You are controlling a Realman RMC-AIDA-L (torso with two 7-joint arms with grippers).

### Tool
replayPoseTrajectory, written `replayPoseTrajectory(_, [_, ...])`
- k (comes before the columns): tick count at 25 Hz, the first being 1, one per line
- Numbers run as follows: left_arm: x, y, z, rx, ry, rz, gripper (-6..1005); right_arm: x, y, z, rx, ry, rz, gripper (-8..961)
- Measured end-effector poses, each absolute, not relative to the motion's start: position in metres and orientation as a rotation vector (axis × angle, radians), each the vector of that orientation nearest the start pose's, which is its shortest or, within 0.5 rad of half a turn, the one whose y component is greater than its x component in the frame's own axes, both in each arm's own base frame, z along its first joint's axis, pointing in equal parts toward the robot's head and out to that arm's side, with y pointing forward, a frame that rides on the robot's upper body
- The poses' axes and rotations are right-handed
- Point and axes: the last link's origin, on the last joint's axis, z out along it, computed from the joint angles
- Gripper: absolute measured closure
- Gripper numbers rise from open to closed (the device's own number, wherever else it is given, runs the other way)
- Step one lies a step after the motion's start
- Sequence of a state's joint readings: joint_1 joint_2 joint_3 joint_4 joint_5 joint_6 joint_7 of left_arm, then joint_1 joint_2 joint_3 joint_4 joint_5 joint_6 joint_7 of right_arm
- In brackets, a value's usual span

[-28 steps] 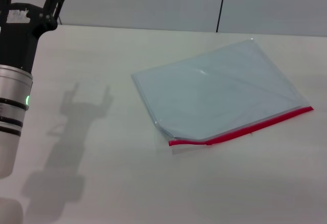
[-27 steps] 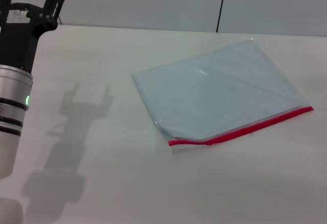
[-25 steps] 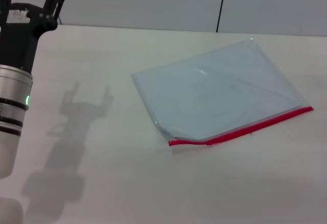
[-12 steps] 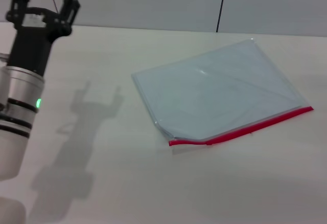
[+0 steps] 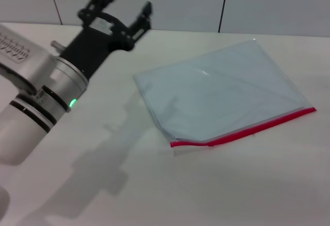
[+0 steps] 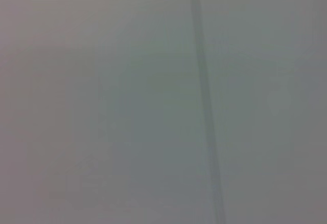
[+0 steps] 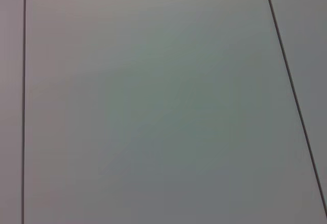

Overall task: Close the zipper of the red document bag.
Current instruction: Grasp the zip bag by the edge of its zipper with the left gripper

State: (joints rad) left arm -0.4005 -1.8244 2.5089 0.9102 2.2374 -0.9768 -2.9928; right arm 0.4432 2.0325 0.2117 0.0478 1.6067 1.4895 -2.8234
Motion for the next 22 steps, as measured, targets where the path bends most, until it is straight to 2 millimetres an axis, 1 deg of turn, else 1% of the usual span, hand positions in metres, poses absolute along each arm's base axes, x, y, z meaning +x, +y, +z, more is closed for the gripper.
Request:
replayPoseTrajectory(5, [-0.185, 0.343, -0.025, -2.097, -0.203, -0.836, 214, 0.336, 0.315, 0.050, -1.388, 0.429, 0.920, 76])
replayPoseTrajectory(7, [-0.179, 0.340, -0.032, -2.182, -0.163, -0.782, 215, 0.336, 0.315, 0.050, -1.388, 0.430, 0.919, 76])
replayPoseTrajectory(8, [-0.172, 0.335, -0.043, -2.277, -0.103, -0.699, 216, 0.336, 0.315, 0.050, -1.388, 0.429, 0.919, 76])
replayPoseTrajectory(9, [-0.172, 0.335, -0.043, -2.277, -0.103, -0.699, 217, 0.336, 0.315, 0.050, -1.388, 0.429, 0.919, 76])
replayPoseTrajectory(10, [-0.168, 0.333, -0.048, -2.316, -0.075, -0.661, 218, 0.337, 0.315, 0.050, -1.388, 0.429, 0.919, 76])
replayPoseTrajectory(13, [-0.160, 0.327, -0.060, -2.420, -0.007, -0.498, 221, 0.337, 0.315, 0.051, -1.387, 0.428, 0.916, 76])
replayPoseTrajectory(14, [-0.154, 0.326, -0.063, -2.445, 0.016, -0.436, 242, 0.337, 0.315, 0.051, -1.387, 0.428, 0.916, 76])
replayPoseTrajectory(18, [-0.146, 0.322, -0.072, -2.484, 0.066, -0.261, 324, 0.337, 0.315, 0.051, -1.386, 0.428, 0.915, 76])
replayPoseTrajectory(21, [-0.140, 0.315, -0.080, -2.499, 0.130, -0.130, 320, 0.337, 0.315, 0.051, -1.385, 0.429, 0.916, 76])
replayPoseTrajectory(22, [-0.138, 0.311, -0.085, -2.507, 0.166, -0.061, 319, 0.337, 0.315, 0.051, -1.384, 0.430, 0.916, 76])
